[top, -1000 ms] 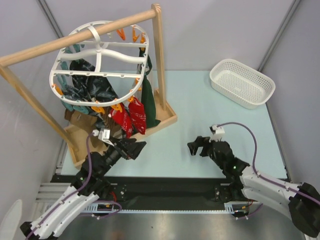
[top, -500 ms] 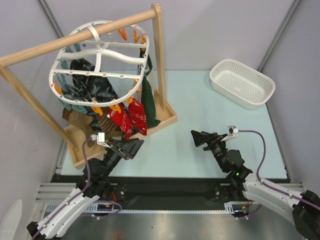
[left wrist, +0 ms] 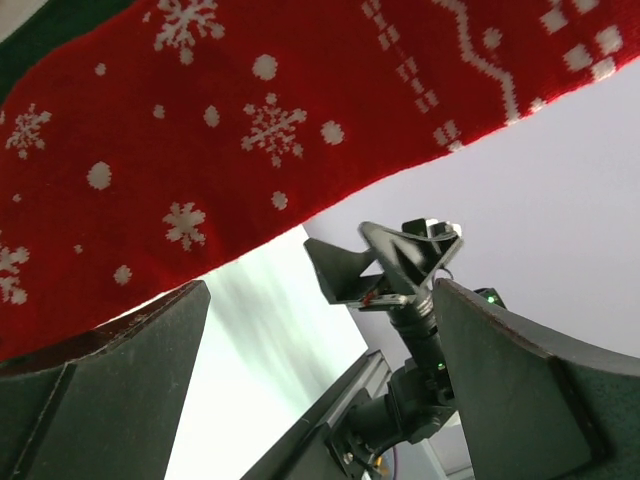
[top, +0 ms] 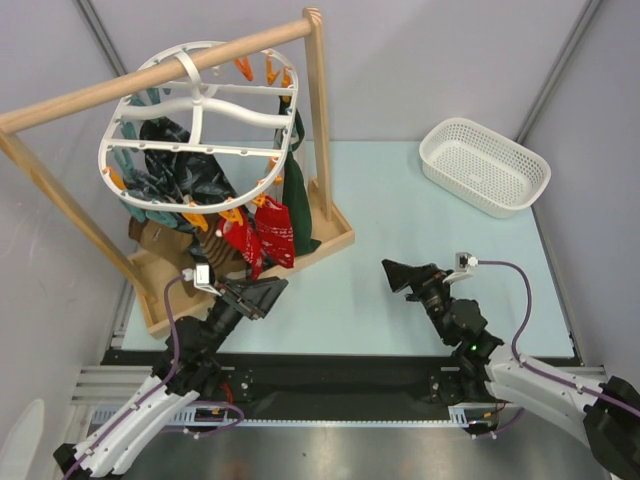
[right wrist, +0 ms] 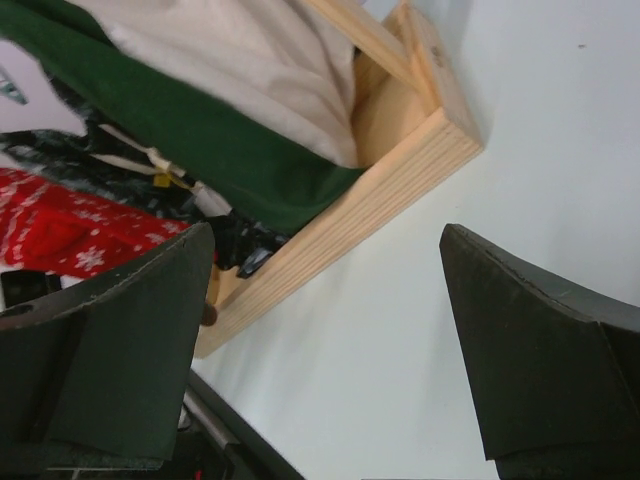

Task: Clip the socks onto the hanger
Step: Reset both arms

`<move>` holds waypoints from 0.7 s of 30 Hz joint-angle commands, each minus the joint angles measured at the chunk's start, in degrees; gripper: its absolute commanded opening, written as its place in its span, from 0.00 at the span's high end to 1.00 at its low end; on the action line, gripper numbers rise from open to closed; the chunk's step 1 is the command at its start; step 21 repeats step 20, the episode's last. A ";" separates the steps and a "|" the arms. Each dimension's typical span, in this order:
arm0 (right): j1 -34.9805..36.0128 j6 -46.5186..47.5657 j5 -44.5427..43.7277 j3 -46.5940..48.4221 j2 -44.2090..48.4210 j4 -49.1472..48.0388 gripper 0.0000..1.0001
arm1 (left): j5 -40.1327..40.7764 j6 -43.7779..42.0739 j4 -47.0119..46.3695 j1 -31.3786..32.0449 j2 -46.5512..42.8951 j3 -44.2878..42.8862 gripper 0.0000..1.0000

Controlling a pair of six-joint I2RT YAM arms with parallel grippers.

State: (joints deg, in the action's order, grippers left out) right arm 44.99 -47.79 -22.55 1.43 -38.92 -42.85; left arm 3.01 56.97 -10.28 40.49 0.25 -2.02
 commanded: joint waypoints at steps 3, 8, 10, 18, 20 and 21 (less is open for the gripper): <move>0.89 2.00 4.87 -9.17 7.87 -4.61 0.00 | -1.16 1.13 -2.64 0.03 -2.98 11.95 0.00; 1.06 1.47 6.02 -8.81 19.13 1.01 0.00 | -1.16 1.39 -2.46 0.03 -2.71 11.87 0.00; 1.15 0.25 4.28 -8.55 20.80 2.94 0.00 | -1.07 1.57 -2.81 0.03 -2.62 11.95 0.00; 1.24 -5.38 0.84 -8.46 14.67 5.15 0.00 | -1.16 1.74 -2.46 0.03 -2.62 11.95 0.00; 1.32 -4.07 1.71 -8.55 14.57 4.27 0.00 | -1.25 1.74 -2.37 0.03 -2.54 11.87 0.00; 1.32 -4.07 1.71 -8.55 14.57 4.27 0.00 | -1.25 1.74 -2.37 0.03 -2.54 11.87 0.00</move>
